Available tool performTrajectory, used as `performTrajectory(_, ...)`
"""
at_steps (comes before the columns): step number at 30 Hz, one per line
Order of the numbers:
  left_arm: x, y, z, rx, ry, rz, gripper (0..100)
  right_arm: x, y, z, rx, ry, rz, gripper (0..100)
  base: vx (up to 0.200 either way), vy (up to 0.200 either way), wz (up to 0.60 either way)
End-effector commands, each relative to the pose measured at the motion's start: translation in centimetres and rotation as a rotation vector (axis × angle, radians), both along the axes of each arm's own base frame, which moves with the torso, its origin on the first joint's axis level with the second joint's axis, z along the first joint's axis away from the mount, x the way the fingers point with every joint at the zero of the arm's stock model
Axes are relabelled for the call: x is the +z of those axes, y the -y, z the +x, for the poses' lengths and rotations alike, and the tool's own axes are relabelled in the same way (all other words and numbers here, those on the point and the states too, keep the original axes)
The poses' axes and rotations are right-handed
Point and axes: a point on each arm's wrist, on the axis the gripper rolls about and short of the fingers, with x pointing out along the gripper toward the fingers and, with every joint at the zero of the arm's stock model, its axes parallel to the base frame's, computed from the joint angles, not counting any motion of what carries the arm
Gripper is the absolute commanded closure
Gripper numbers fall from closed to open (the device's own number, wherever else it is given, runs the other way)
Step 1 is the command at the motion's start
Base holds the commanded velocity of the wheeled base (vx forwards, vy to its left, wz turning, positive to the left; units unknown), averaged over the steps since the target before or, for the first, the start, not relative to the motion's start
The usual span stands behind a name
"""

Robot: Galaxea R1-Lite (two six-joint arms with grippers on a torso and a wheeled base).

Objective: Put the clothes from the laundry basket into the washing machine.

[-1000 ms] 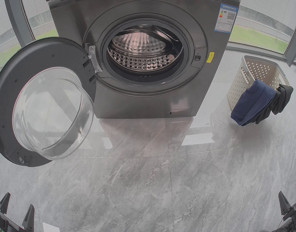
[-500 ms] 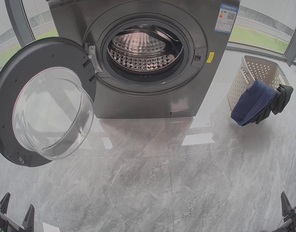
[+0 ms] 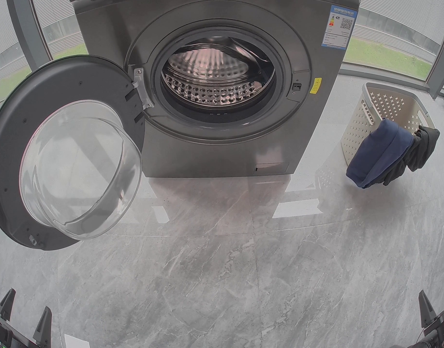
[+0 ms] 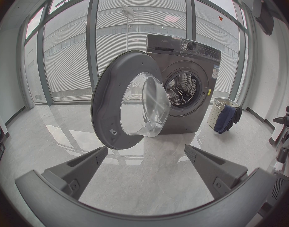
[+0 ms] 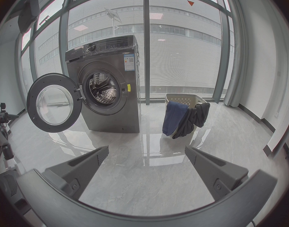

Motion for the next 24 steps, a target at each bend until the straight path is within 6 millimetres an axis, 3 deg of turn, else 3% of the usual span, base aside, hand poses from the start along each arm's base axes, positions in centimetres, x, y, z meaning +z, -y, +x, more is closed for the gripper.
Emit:
performTrajectory(1, -0.47, 0.00, 0.03, 0.000, -0.004, 0.000, 0, -0.47, 0.00, 0.05, 0.000, -0.007, 0.001, 0, 0.000, -0.200, 0.00)
performTrajectory(22, -0.47, 0.00, 0.03, 0.000, -0.004, 0.000, 0, -0.47, 0.00, 0.05, 0.000, -0.007, 0.000, 0, 0.000, -0.200, 0.00)
performTrajectory(24, -0.47, 0.00, 0.03, 0.000, -0.004, 0.002, 0, -0.47, 0.00, 0.05, 0.000, -0.007, 0.001, 0, 0.000, 0.000, 0.00)
